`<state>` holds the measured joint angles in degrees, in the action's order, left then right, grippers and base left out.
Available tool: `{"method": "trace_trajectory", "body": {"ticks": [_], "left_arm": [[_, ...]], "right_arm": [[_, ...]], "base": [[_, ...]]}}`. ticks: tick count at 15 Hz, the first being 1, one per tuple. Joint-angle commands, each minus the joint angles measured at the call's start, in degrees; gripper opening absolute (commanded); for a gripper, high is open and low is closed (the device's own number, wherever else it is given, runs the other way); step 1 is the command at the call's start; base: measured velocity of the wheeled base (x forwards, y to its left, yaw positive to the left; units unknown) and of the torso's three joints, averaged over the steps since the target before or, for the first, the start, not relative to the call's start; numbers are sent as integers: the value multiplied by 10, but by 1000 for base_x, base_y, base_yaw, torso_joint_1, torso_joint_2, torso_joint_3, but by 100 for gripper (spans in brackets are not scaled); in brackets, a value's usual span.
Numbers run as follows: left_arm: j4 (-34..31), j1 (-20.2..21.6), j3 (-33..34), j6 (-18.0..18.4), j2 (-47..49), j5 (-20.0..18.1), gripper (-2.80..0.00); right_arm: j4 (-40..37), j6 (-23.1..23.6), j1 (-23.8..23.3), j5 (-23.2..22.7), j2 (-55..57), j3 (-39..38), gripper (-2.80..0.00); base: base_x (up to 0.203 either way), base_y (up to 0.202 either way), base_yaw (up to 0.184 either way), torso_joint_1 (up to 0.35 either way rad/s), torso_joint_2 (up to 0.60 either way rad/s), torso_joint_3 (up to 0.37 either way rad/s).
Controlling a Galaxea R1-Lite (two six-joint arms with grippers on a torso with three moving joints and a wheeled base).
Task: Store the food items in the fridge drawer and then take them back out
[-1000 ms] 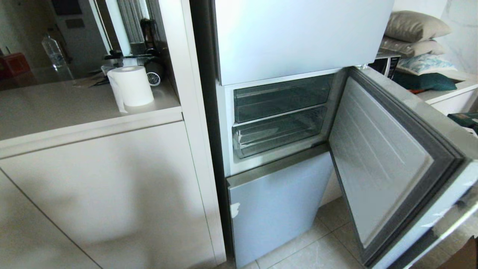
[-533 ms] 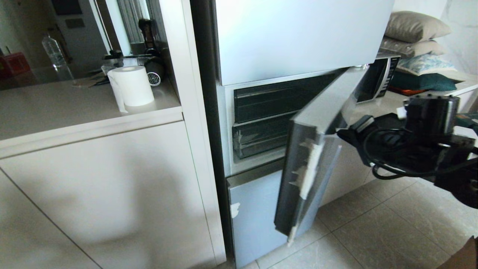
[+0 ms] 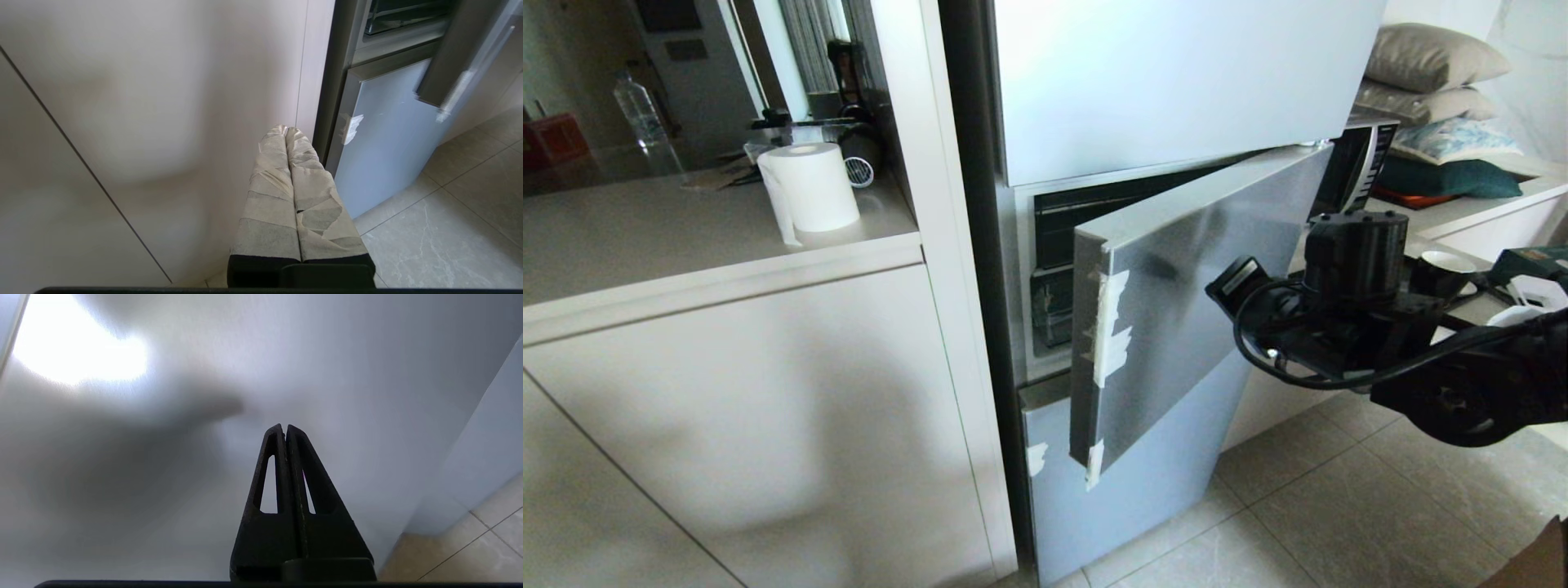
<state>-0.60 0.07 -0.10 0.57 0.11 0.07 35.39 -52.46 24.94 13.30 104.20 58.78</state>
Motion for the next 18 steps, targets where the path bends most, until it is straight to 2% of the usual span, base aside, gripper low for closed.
{"method": "trace_trajectory", "body": {"ticks": [1,4,6,8,12,14,16,18], "left_arm": [[0,0,0,0,0,0,-280],[0,0,0,0,0,0,-280],[0,0,0,0,0,0,-280],[0,0,0,0,0,0,-280],[0,0,0,0,0,0,-280],[0,0,0,0,0,0,-280],[0,0,0,0,0,0,-280],[0,0,0,0,0,0,-280]], "right_arm": [[2,0,-1,-3,-4,11,-280],[12,21,1,-18,49,36,-280],[59,43,2,-64,83,42,-280],[119,78,1,-90,147,65,-280],[215,156,0,-112,314,210,-280],[287,172,-9,-155,369,260,-280],[312,175,-11,-169,356,239,-280],[326,177,-8,-170,297,162,-280]], "base": [[0,0,0,0,0,0],[0,0,0,0,0,0],[0,0,0,0,0,0],[0,0,0,0,0,0],[0,0,0,0,0,0],[0,0,0,0,0,0],[0,0,0,0,0,0],[0,0,0,0,0,0]]}}
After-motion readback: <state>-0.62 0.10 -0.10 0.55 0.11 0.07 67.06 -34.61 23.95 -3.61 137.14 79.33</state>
